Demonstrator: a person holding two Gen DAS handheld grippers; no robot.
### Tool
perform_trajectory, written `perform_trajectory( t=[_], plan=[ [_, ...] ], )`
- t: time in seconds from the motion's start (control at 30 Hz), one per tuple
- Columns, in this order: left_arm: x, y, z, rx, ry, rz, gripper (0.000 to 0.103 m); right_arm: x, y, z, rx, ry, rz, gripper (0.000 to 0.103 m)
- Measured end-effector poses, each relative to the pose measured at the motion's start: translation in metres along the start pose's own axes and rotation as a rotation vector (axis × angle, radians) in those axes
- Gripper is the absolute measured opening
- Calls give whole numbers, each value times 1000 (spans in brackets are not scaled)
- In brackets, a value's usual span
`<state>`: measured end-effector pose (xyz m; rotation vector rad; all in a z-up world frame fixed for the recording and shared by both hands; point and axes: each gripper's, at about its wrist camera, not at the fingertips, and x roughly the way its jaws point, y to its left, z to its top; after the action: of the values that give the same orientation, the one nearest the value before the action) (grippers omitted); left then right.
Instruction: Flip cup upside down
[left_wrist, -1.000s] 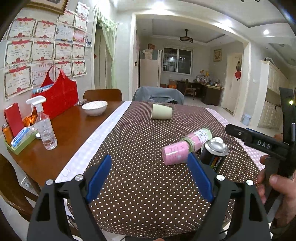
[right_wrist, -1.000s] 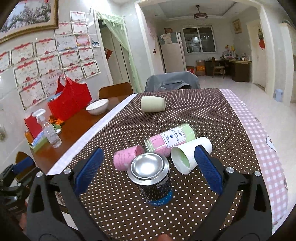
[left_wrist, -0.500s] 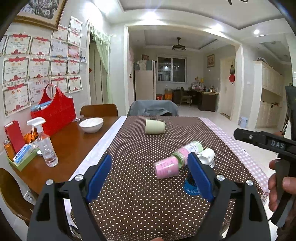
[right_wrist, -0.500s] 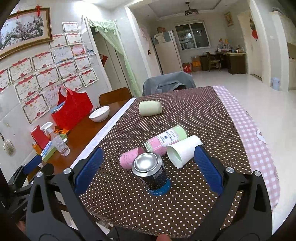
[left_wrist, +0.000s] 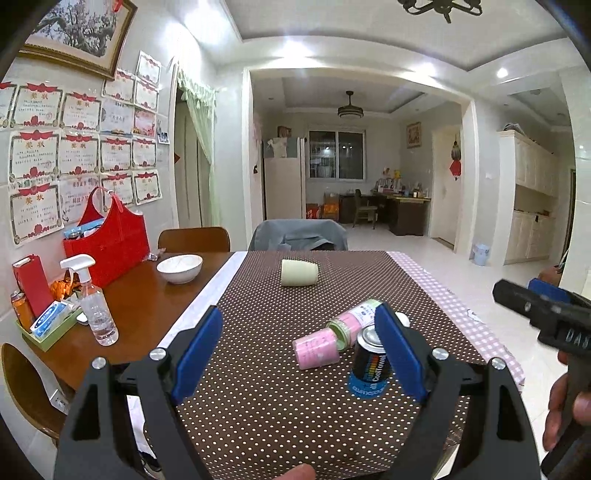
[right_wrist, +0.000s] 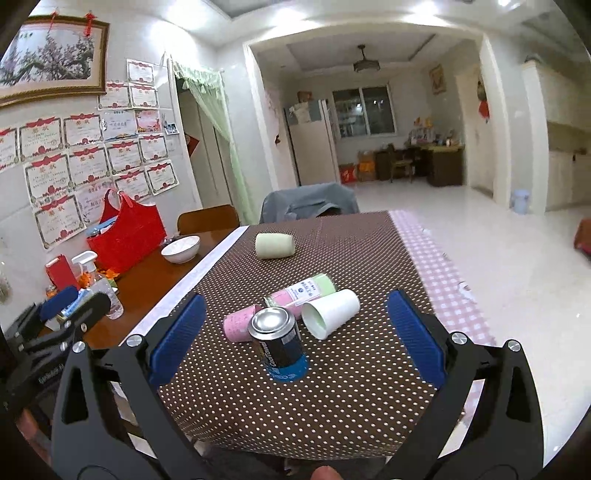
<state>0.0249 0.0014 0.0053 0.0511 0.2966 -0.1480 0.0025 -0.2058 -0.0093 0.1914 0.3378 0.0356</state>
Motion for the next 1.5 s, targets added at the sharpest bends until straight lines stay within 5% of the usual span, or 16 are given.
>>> perform_trajectory(
  t=[0.4, 1.5],
  plan=[
    [-30, -7, -1, 11, -36, 11, 84, -25, 16, -14, -49, -66, -58, 97],
    [-31, -3, -10, 1, -23, 46, 84, -17, 31, -26, -78, -45, -77, 97]
  ],
)
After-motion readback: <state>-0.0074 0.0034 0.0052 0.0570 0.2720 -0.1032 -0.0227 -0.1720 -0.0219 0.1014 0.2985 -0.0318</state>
